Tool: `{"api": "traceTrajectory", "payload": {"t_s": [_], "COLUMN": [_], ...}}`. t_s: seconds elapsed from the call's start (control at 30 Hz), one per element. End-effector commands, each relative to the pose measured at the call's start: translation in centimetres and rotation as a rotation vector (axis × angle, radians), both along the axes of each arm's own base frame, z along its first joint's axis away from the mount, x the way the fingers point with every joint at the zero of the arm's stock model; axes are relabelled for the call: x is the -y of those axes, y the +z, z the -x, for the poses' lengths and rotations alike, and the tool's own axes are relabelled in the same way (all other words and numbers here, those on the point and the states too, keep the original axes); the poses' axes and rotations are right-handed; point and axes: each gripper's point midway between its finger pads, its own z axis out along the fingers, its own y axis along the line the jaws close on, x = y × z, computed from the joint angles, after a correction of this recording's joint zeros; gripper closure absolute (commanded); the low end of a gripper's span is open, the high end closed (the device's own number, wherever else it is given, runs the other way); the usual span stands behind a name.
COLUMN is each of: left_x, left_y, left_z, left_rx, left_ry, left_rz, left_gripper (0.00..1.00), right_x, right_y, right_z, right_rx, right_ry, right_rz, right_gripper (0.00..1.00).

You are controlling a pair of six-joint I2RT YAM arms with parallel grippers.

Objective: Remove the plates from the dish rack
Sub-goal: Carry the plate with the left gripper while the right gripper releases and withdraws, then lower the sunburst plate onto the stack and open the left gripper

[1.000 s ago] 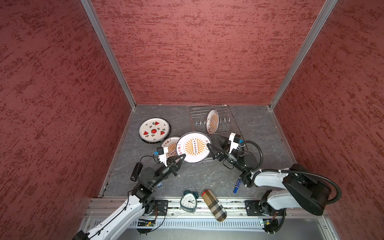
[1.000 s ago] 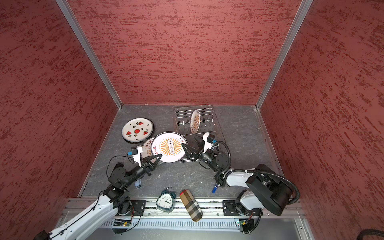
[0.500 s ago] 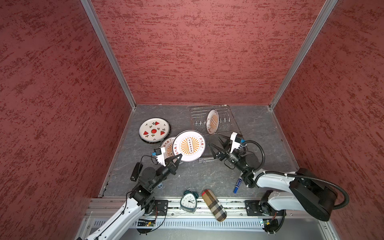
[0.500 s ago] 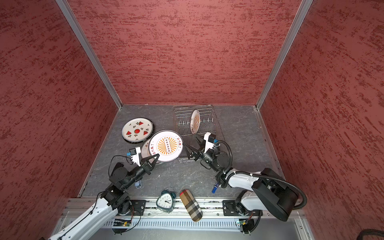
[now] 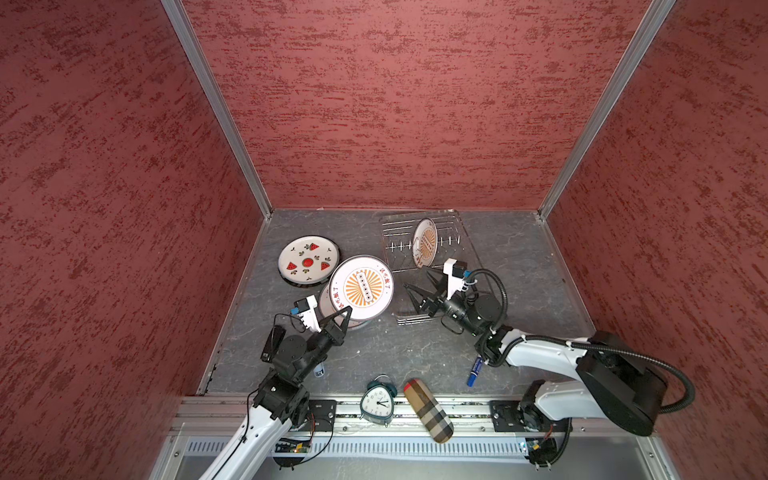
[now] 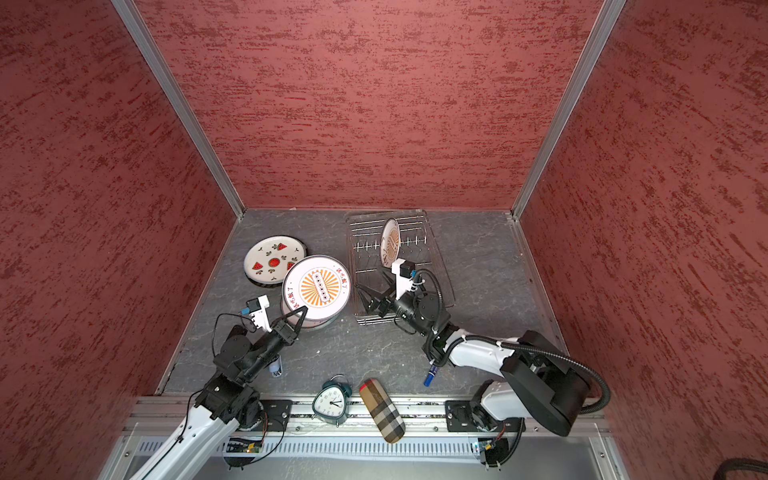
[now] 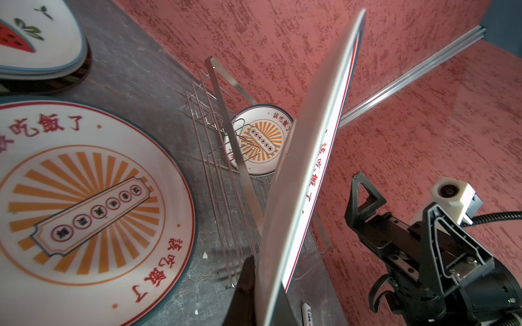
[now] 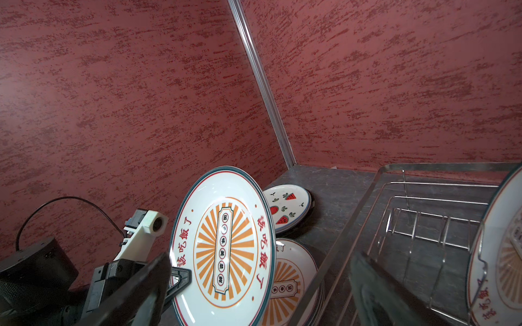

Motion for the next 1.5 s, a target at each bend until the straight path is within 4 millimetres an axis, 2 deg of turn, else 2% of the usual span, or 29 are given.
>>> {"api": "traceTrajectory", "payload": {"t_s": [0.0, 0.23, 0.5, 0.63, 0.93, 1.2, 1.47], "left_x": [-1.2, -3.2, -4.5, -4.5, -3.1, -4.0, -3.9], "left_y": [1.2, -0.7, -2.7, -3.8, -5.5, -6.4, -7.1], "left_z": [-0.4, -1.0, -1.2, -1.4, -2.1, -2.9, -3.0], "left_rx": [-0.022, -0.148, -0.29, -0.389, -0.537, -0.568, -0.617], "left_ry": [0.056, 0.155, 0.235, 0.242, 0.192, 0.25, 0.246], "left_rz": [0.063, 0.095, 0.136, 0.159, 0.173, 0.153, 0.179], "left_gripper": [1.0, 1.0, 1.0, 1.0, 1.0, 1.0, 1.0], "right_x": [-1.9, -5.6, -7.5, -8.3, -9.0, -9.4, -9.1], "right_y": [0.4, -0.9, -2.2, -2.7, -3.2, -3.3, -3.1], "right_z": [0.4, 0.7, 0.5, 0.5, 0.2, 0.4, 0.5], "right_rx": [0.034, 0.034, 0.033, 0.036, 0.039, 0.055, 0.062], "right_ry": [0.057, 0.096, 0.089, 0.095, 0.095, 0.111, 0.101], "right_rz": [0.049, 0.188, 0.269, 0.302, 0.338, 0.347, 0.336], "right_gripper": [0.02, 0.01, 0.01, 0.01, 0.01, 0.01, 0.01]}}
